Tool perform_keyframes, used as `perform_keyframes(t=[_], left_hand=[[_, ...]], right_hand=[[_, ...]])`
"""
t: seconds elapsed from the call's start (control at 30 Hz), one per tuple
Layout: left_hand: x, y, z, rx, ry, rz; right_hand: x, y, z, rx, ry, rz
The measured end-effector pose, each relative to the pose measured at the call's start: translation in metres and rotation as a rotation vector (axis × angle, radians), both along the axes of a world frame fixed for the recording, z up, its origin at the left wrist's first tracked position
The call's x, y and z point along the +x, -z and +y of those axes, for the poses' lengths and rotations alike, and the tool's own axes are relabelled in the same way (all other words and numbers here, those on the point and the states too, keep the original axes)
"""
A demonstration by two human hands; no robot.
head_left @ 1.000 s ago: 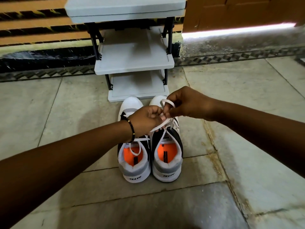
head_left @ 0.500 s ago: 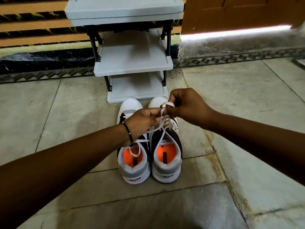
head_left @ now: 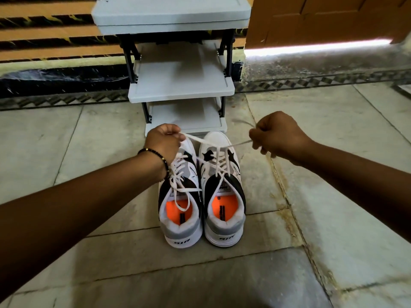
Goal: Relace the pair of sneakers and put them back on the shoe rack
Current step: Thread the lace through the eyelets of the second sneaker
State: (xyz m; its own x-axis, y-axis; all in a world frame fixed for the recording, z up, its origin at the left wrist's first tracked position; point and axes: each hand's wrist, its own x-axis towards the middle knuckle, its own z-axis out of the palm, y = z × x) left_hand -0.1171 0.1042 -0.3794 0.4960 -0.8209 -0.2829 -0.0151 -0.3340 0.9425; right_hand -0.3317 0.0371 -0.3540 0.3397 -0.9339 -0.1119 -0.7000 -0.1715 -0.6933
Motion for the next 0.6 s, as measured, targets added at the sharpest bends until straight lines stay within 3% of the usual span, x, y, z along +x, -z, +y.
perform_keyframes(t=[0.17, 0.23, 0.33, 0.4, 0.5, 0.6], left_hand=[[0.039, 0.024, 0.002, 0.166, -0.004, -0.369], [0.058, 0.031, 0.002, 0.344, 0.112, -0.528], [0.082, 0.031, 0.001, 0.644, 0.266, -0.564], [0.096, 0.028, 0.001, 0.728, 0.288, -0.682], [0.100, 0.034, 0.010, 0.786, 0.277, -1.079], [0.075, 0.036, 0.015, 0.487, 0.355, -1.293]], right_hand=[[-0.028, 0.020, -0.009, 0.034, 0.035, 0.421], [-0.037, 0.030, -0.009, 0.138, 0.056, 0.501], [-0.042, 0.040, -0.008, 0.184, 0.052, 0.571], [-0.041, 0.043, -0.008, 0.182, 0.027, 0.610], [-0.034, 0.045, -0.007, 0.095, -0.045, 0.674], [-0.021, 0.039, -0.001, -0.063, -0.157, 0.539]])
